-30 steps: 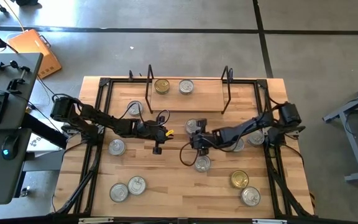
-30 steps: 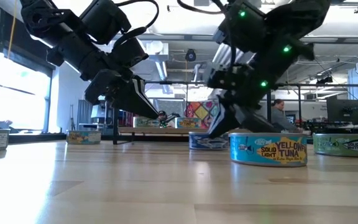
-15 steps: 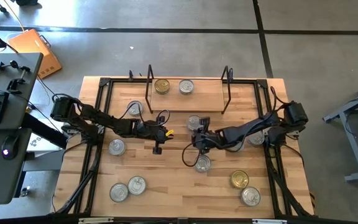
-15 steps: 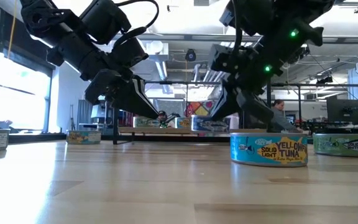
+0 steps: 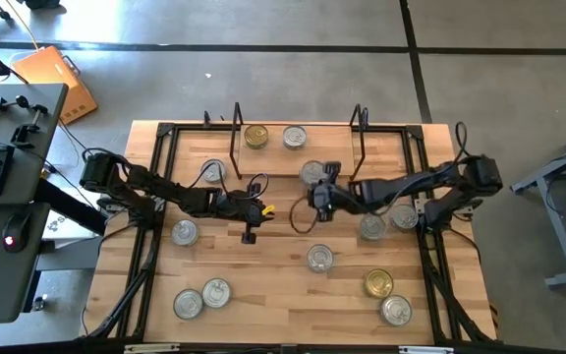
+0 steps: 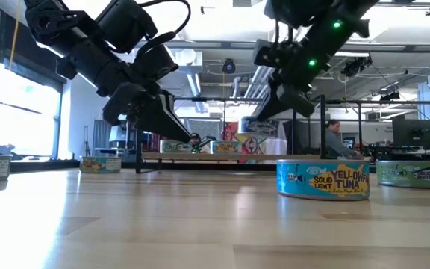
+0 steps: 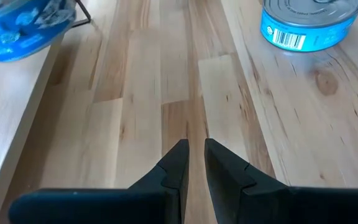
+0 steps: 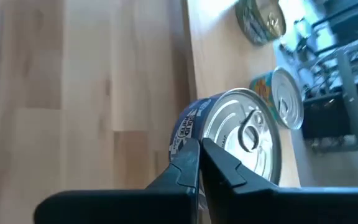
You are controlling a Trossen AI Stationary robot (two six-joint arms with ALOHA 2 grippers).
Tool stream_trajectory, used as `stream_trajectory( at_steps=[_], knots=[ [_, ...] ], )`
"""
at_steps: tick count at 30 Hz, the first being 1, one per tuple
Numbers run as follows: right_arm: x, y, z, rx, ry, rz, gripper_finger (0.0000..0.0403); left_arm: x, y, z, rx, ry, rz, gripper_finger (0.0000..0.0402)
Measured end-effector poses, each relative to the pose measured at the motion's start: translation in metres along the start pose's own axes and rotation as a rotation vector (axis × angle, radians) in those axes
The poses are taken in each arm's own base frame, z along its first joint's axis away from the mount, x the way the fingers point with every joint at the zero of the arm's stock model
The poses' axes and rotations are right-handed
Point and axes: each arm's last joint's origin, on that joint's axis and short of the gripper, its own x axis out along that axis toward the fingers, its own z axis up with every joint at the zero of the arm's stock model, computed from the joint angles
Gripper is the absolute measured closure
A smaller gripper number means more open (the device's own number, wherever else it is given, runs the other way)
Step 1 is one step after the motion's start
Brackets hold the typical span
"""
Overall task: Stack canned seafood by type on shelf
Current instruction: Put the blue tuna can on the shelf
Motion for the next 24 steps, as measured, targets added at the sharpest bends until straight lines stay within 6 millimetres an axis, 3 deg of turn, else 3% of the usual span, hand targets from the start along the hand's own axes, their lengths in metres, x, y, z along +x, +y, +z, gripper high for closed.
stream_trajectory(
  at_steps=[9,24],
  knots=[
    [0.027,-0.048,-0.018,0.041,0.103,0.044,0.0402,0.0,0.0,0.0,0.007,0.0,0.0,0.036],
    [0.049,-0.091,-0.047,0.092,0.159,0.083,0.0403,0.0,0.0,0.0,0.007,-0.004,0.001,0.036]
  ],
)
